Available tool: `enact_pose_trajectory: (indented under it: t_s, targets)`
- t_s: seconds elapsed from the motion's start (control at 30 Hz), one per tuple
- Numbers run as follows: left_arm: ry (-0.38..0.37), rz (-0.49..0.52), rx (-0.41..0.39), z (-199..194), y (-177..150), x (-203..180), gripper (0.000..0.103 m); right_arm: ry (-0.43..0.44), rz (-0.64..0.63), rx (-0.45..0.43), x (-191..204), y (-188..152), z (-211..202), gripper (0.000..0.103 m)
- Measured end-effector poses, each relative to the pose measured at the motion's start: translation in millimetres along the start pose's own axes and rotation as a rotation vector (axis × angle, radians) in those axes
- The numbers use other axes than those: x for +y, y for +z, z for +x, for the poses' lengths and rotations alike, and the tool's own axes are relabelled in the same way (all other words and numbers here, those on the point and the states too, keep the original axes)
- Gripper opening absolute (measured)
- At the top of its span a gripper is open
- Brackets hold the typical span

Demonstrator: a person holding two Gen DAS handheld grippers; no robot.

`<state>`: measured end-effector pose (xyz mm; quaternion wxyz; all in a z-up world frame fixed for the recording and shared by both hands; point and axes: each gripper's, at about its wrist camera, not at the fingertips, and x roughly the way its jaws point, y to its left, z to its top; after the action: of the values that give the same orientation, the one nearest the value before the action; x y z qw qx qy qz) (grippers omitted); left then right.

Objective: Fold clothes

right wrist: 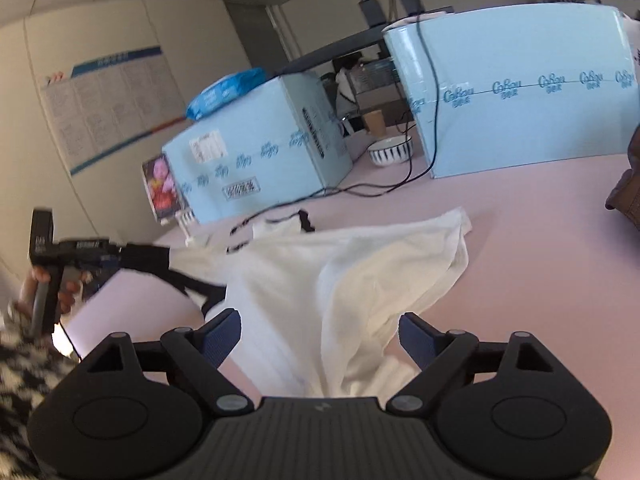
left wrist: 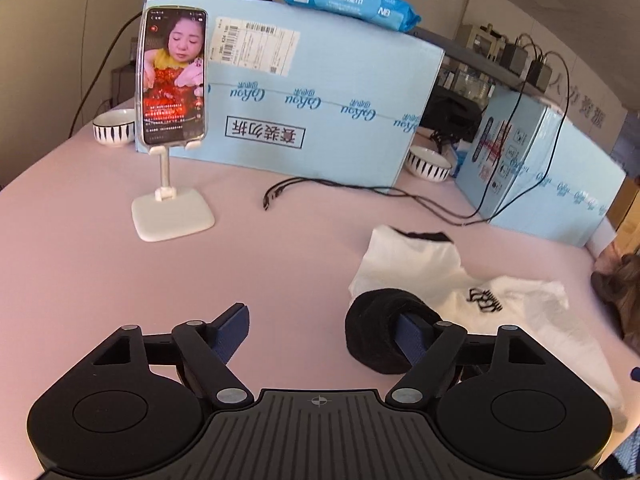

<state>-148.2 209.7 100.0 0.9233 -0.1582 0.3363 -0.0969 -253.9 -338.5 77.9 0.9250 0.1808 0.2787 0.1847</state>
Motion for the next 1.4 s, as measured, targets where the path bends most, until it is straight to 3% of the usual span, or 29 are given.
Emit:
enact_pose_trajectory:
  t_s: [0.07, 0.13, 0.2, 0.27, 0.3, 0.4, 0.5, 0.6, 0.73, 0.87, 0.97, 1.1, 1.17, 1.23, 1.3, 1.33, 1.37, 1.4]
  targets:
    - [-0.118, -0.147, 0.041, 2, 10, 16, 0.084, -0.097, 0.056, -0.004, -14, 17, 17, 0.091]
    - [-0.175, -0.246, 0.048, -1, 13, 29, 0.087, -0.118, 0.073, 0.021, -26, 24, 37, 0.091]
    - [-0.098, -0.236, 0.036, -8, 14, 34, 0.09, -0.134, 0.1, 0.044, -37, 30, 60, 0.091]
    - [0.066, -0.159, 0.057, -14, 15, 35, 0.091, -0.144, 0.112, 0.043, -46, 34, 83, 0.091]
    - [0.08, -0.152, 0.063, -14, 15, 36, 0.092, -0.15, 0.114, 0.038, -49, 36, 93, 0.091]
    - [0.045, -0.13, 0.108, 1, 27, 34, 0.095, -0.17, 0.116, 0.01, -59, 42, 120, 0.091]
    - [-0.059, -0.025, 0.213, 54, 48, 6, 0.098, -0.191, 0.094, -0.027, -64, 47, 141, 0.091]
    - [-0.042, 0.049, 0.325, 126, 59, -21, 0.098, -0.169, 0.096, 0.014, -67, 50, 160, 0.091]
    - [-0.019, 0.224, 0.432, 206, 52, -57, 0.098, -0.116, 0.101, 0.05, -69, 50, 173, 0.091]
    - [0.046, 0.262, 0.41, 228, 39, -76, 0.103, -0.07, 0.094, 0.038, -68, 49, 182, 0.091]
    - [0.067, 0.348, 0.402, 234, 30, -92, 0.103, -0.06, 0.057, 0.026, -65, 45, 189, 0.091]
    - [0.096, 0.343, 0.397, 237, 32, -97, 0.103, -0.059, 0.046, 0.023, -64, 44, 189, 0.091]
    - [0.094, 0.292, 0.38, 238, 36, -94, 0.103, -0.073, 0.058, 0.016, -65, 45, 189, 0.083]
    - [0.093, 0.229, 0.352, 239, 40, -90, 0.102, -0.119, 0.07, 0.004, -66, 45, 188, 0.053]
    - [0.094, 0.159, 0.314, 239, 44, -85, 0.101, -0.14, 0.099, -0.003, -70, 44, 188, 0.035]
    - [0.095, 0.125, 0.285, 239, 46, -84, 0.096, -0.145, 0.118, -0.005, -74, 44, 188, 0.019]
    - [0.103, 0.121, 0.256, 239, 47, -85, 0.09, -0.147, 0.139, -0.004, -77, 44, 188, 0.012]
    - [0.108, 0.118, 0.231, 239, 48, -86, 0.071, -0.149, 0.157, -0.004, -80, 43, 188, 0.009]
